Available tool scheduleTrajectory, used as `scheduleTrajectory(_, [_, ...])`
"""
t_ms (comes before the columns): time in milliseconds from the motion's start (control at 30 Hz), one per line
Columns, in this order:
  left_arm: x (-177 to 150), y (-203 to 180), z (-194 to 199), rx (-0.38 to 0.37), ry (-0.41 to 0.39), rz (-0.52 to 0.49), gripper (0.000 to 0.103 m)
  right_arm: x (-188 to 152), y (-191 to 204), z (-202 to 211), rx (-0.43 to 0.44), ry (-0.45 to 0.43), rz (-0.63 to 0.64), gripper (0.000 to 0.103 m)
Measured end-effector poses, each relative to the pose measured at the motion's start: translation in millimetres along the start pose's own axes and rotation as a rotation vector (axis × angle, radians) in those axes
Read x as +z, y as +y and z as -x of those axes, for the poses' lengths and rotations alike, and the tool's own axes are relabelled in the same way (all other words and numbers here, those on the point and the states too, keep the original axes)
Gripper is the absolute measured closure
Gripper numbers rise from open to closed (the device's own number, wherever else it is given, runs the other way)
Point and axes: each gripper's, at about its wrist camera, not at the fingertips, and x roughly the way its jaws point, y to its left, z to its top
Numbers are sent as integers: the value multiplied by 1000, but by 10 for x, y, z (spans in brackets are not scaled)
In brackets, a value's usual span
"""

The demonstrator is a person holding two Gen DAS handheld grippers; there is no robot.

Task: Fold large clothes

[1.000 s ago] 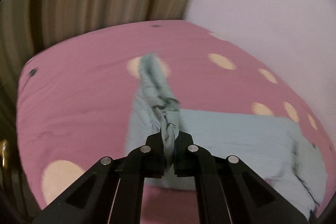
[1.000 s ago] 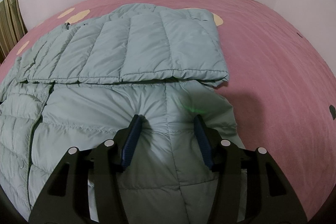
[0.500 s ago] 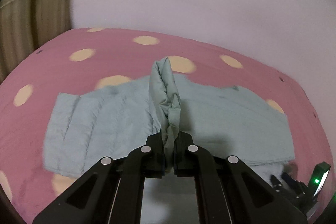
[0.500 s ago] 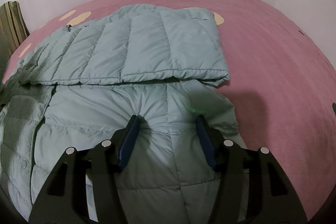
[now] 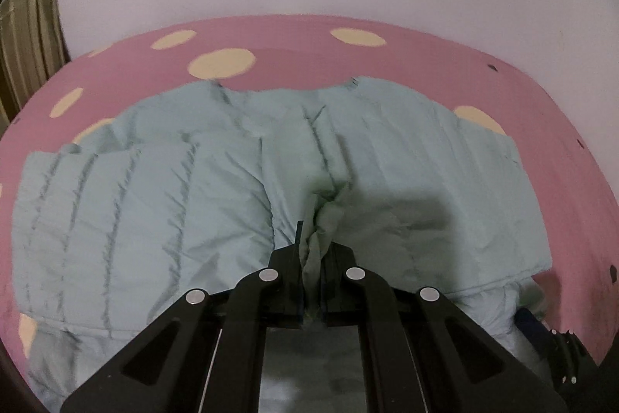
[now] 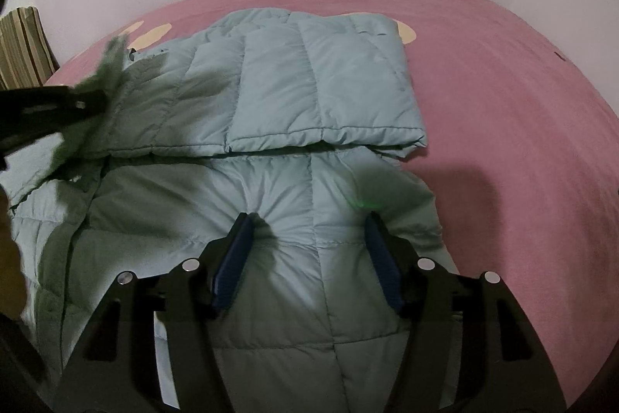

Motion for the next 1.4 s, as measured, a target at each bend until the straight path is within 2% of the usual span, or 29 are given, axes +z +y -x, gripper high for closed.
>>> scheduleTrajectory(100, [-29,-153,-48,-34,20,-27,97,-1,7,-3,2,0,-1,42])
scheduleTrajectory(167, [-35,-226,-26,-59,35,-36,90,-2,9,-2,2,0,0,42])
scheduleTrajectory(267, [-53,-259,150,-75,3,-54,58,-4,11,-1,1,0,0,42])
scheduleTrajectory(300, [-57,-245,245,-71,-19,-60,43,-4,11,1,0,0,1,42])
scheduleTrajectory(333, [-60,-209,378,-74,-50,-62,37,-6,14,4,-1,-1,1,42])
scheduleTrajectory(500, [-98,192,926,-65,-137,-29,32,-2,19,2,-2,-1,3,42])
scheduleTrajectory(600, [-167,580,1126,10,-173,5,32,2,29,9,-10,-2,9,42])
scheduleTrajectory(733, [-338,1198,1243,187,-181,27,32,47,51,130,-22,-6,12,42])
scheduleTrajectory(800, [-434,1559,1285,246,-176,77,32,100,108,307,15,-28,0,42])
scheduleTrajectory(900, [-520,2000,1285,288,-157,165,32,263,307,456,97,-48,8,42])
scheduleTrajectory(1033, [-573,2343,1251,321,-145,236,32,521,621,355,157,-41,27,42])
scheduleTrajectory(1300, [-661,2524,1102,332,-117,242,32,740,1031,-92,198,34,11,42])
scheduleTrajectory(1367, [-694,2566,1095,327,-112,247,32,733,1115,-177,208,59,14,55])
scheduleTrajectory(1400, [-699,2565,1067,324,-107,248,32,721,1148,-218,218,73,19,71])
